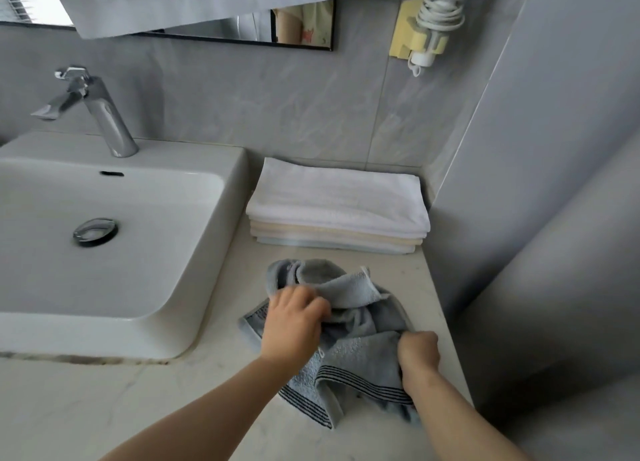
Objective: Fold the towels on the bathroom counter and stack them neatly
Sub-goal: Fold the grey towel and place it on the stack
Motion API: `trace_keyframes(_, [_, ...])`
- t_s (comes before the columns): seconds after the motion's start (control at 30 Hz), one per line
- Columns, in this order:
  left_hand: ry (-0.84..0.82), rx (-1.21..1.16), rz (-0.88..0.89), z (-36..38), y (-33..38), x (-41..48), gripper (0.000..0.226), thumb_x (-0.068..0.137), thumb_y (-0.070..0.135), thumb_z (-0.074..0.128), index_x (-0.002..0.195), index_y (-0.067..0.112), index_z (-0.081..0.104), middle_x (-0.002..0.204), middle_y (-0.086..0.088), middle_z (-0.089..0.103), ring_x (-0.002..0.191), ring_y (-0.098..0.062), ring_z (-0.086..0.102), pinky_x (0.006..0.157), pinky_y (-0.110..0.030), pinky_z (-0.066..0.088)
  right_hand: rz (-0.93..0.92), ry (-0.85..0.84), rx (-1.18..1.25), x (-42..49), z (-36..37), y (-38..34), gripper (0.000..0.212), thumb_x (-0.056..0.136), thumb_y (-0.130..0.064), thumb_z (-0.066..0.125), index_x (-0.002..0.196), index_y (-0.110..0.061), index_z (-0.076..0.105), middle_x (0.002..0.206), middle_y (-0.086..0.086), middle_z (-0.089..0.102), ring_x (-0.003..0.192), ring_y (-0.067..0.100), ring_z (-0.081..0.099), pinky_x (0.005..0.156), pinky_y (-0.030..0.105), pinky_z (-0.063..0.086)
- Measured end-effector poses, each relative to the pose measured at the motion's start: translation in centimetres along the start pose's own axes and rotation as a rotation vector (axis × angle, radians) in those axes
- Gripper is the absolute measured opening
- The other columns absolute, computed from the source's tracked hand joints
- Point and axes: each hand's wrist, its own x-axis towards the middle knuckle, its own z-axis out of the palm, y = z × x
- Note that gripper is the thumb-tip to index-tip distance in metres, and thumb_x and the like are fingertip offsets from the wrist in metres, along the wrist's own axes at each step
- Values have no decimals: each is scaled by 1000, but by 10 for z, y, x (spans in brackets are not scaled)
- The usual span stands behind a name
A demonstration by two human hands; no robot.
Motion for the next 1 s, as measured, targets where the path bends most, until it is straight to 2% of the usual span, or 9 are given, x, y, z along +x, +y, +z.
trace_keyframes(0.13, [-565,102,16,10,-4,-6,49,77,50,31,117,32,53,120,2,60,115,-24,54,92,-44,50,-160,-106,-216,-5,-2,2,24,96,-6,37,118,3,40,123,27,51,103,37,52,84,38,42])
trace_keyframes(0.2, [-709,143,5,11,-4,-9,76,73,53,11,138,27,41,146,-2,40,136,-28,36,109,-53,31,-281,-162,-352,-9,-3,6,10,95,-10,39,105,-7,39,113,21,57,87,30,51,75,34,43])
trace_keyframes(0.3, [-712,137,-9,7,1,-9,84,71,49,1,141,26,40,150,0,34,142,-25,27,113,-50,15,-483,-136,-621,-12,0,14,15,95,-17,41,109,-15,36,114,12,56,91,31,57,69,34,44])
trace_keyframes(0.4, [-763,139,-70,6,1,-10,56,90,43,18,143,28,30,152,7,24,143,-15,14,118,-41,4,-889,8,-879,-14,2,19,67,82,-14,61,139,-26,28,129,8,44,96,27,59,63,35,49])
trace_keyframes(0.47, [-725,140,-68,6,-2,-5,44,97,28,35,141,27,34,148,7,28,140,-15,19,117,-38,9,-1195,23,-863,-11,3,18,89,56,-2,74,133,-31,42,128,12,52,92,29,62,61,35,54])
trace_keyframes(0.57, [-662,65,-35,2,-8,-3,35,87,30,45,118,24,59,122,2,56,119,-20,52,104,-34,38,-1508,-127,-999,-11,5,19,69,49,-14,68,113,-37,59,129,2,58,107,28,59,75,36,54])
trace_keyframes(0.7, [-677,-25,-105,11,-27,-12,28,61,43,39,73,35,64,75,15,62,68,-8,65,67,-16,51,-1349,-275,-971,-15,7,23,40,60,-31,35,97,-34,51,101,-15,64,103,15,60,77,30,52])
trace_keyframes(0.87, [-761,-163,-258,-18,-18,-11,33,82,43,40,98,24,63,101,4,63,98,-14,56,85,-21,38,-900,-487,-530,-17,6,22,33,80,-36,39,99,-20,59,104,3,64,101,24,58,84,34,44])
trace_keyframes(1.0, [-780,-308,-493,-34,-12,-7,31,99,35,30,99,24,58,100,-4,65,91,-20,60,84,-29,47,-560,-507,-253,-16,10,10,16,96,-17,46,88,-23,59,93,-3,64,95,16,59,81,28,45])
